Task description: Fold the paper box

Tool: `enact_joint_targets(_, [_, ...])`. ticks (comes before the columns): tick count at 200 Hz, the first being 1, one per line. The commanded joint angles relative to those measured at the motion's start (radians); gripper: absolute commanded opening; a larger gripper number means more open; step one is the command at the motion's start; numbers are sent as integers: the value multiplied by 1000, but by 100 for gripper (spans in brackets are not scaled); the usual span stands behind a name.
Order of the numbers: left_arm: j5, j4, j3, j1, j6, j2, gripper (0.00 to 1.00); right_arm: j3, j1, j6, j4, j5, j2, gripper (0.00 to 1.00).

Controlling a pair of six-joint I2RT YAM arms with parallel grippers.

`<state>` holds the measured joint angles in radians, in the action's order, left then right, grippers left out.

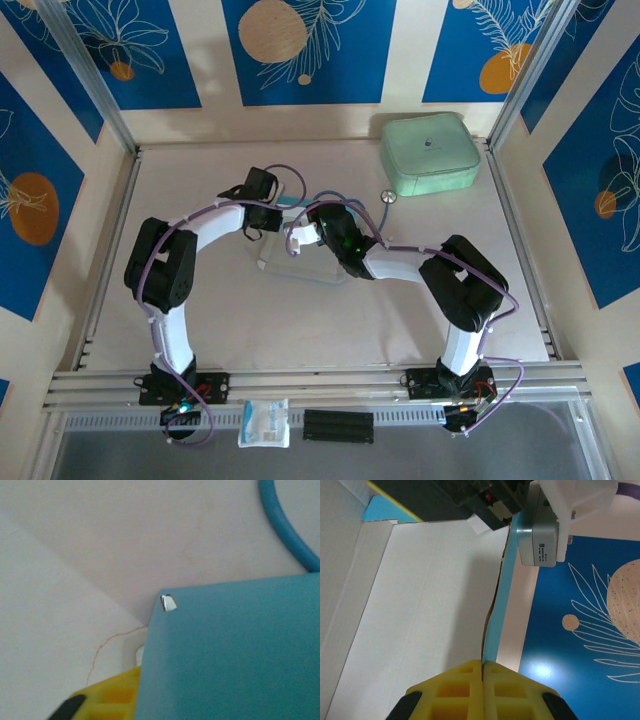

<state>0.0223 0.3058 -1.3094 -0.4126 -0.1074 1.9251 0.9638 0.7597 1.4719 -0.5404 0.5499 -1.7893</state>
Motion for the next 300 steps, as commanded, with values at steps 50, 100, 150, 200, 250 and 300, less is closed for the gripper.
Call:
enact_joint_targets(50, [-128, -200, 187, 12, 129, -202, 66, 12, -58, -86, 234, -55, -17, 4])
enact_joint_targets(100, [-353, -189, 292, 101, 254, -429, 76, 15, -77, -106, 242, -77, -34, 3])
enact_joint_targets(150, [-670, -127, 232, 308, 601, -359, 77, 12, -80, -109, 234, -92, -28, 3])
enact_joint_targets(200, [-916, 6, 31, 334, 870, -125, 76, 9, -77, -117, 232, -93, -28, 3])
enact_joint_targets(250, [-965, 23, -60, 333, 973, 8, 72, 3, -76, -114, 241, -88, -21, 3])
enact_joint_targets(300, [-990, 57, -120, 316, 1006, 70, 65, 16, -74, -107, 246, -83, -30, 3])
